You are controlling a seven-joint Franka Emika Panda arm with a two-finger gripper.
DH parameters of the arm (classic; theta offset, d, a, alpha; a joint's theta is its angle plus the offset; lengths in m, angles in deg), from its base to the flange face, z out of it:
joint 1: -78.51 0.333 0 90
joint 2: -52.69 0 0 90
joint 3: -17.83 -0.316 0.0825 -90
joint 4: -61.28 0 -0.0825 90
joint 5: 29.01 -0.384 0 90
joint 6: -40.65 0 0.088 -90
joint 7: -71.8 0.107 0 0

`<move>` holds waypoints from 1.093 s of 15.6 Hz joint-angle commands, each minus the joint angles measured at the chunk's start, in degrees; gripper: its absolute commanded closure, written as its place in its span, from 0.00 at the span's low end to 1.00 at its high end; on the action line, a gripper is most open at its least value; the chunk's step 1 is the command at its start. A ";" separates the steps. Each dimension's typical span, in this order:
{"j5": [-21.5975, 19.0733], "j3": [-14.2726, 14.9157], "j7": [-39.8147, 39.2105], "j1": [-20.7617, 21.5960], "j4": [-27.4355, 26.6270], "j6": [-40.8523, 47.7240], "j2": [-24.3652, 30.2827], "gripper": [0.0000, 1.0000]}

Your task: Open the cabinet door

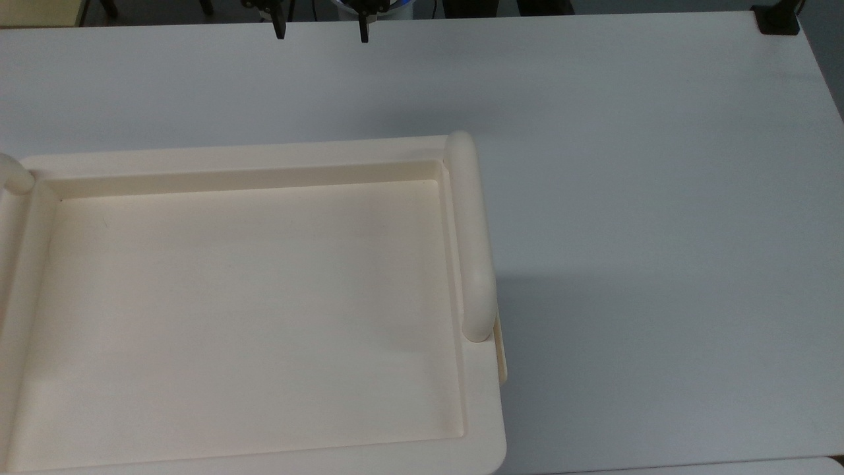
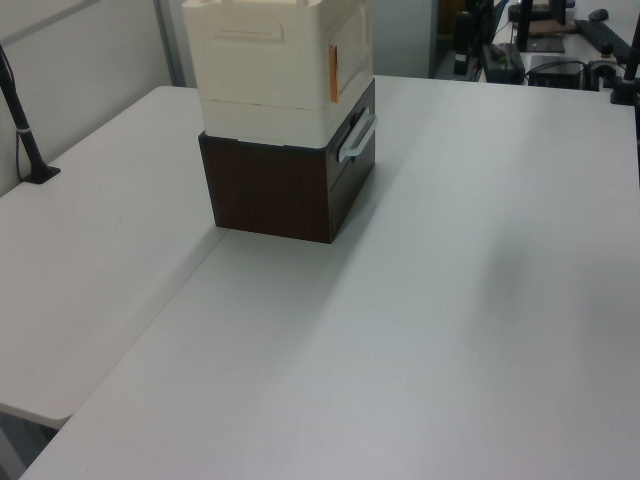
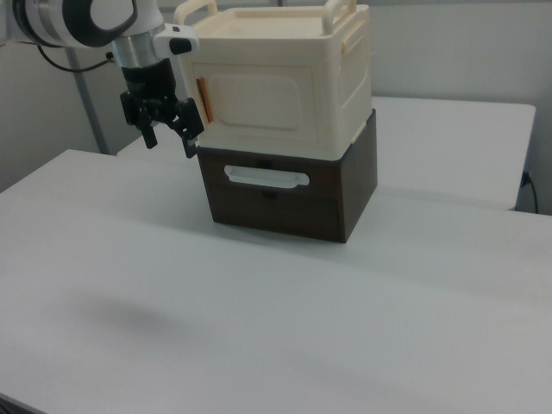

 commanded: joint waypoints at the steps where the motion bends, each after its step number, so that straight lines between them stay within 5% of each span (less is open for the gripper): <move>1: 1.01 -0.24 0.85 0.11 -1.06 -1.23 0.63 0.00; 17: 0.65 -0.33 0.23 -1.83 -0.36 -1.23 0.89 0.00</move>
